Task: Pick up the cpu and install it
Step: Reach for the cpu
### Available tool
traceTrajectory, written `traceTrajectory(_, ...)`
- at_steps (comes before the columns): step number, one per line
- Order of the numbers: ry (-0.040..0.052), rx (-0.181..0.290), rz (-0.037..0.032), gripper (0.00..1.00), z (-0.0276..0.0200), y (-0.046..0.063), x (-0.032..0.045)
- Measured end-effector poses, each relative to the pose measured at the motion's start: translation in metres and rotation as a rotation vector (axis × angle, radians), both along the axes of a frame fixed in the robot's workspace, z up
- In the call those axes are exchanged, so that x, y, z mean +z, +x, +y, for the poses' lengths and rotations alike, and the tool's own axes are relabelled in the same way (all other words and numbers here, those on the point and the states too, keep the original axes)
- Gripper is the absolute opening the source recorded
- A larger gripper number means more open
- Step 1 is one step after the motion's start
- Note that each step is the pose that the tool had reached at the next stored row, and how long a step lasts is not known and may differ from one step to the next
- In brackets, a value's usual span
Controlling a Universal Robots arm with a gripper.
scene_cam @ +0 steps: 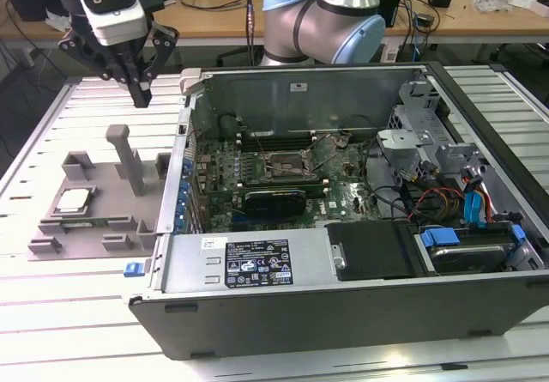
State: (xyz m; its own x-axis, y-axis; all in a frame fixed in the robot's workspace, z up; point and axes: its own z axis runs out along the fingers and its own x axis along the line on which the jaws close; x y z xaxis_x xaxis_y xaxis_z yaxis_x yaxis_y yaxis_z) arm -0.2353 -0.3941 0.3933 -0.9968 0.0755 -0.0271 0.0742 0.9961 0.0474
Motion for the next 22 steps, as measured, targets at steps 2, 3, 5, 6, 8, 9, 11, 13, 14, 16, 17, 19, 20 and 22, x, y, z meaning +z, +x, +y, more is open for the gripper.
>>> traceTrajectory(2,0.0000,0.000,0.0000,0.11,0.0000,-0.003,0.0000)
traceTrajectory(3,0.0000,0.000,0.0000,0.11,0.0001,-0.006,0.0000)
traceTrajectory(5,0.0000,0.000,-0.0001,0.11,0.0001,-0.008,0.0000)
traceTrajectory(6,0.0000,0.000,-0.0001,0.11,0.0001,-0.011,0.0000)
traceTrajectory(8,0.0000,0.000,-0.0002,0.11,0.0001,-0.015,0.0000)
traceTrajectory(9,-0.0001,0.000,-0.0001,0.11,0.0001,-0.016,0.0000)
traceTrajectory(11,0.0000,0.000,-0.0001,0.11,0.0001,-0.019,0.0000)
traceTrajectory(13,0.0000,0.000,-0.0002,0.11,0.0001,-0.024,0.0000)
traceTrajectory(14,0.0000,0.000,-0.0003,0.11,0.0001,-0.026,0.0000)
traceTrajectory(16,0.0000,0.000,-0.0002,0.11,0.0001,-0.030,0.0000)
traceTrajectory(17,-0.0001,0.000,-0.0002,0.11,0.0001,-0.031,0.0000)
traceTrajectory(19,-0.0001,0.000,-0.0002,0.11,0.0001,-0.034,0.0000)
traceTrajectory(20,-0.0001,0.000,-0.0001,0.11,0.0001,-0.035,0.0000)
traceTrajectory(22,0.0001,0.000,-0.0003,0.11,0.0001,-0.039,-0.0008)
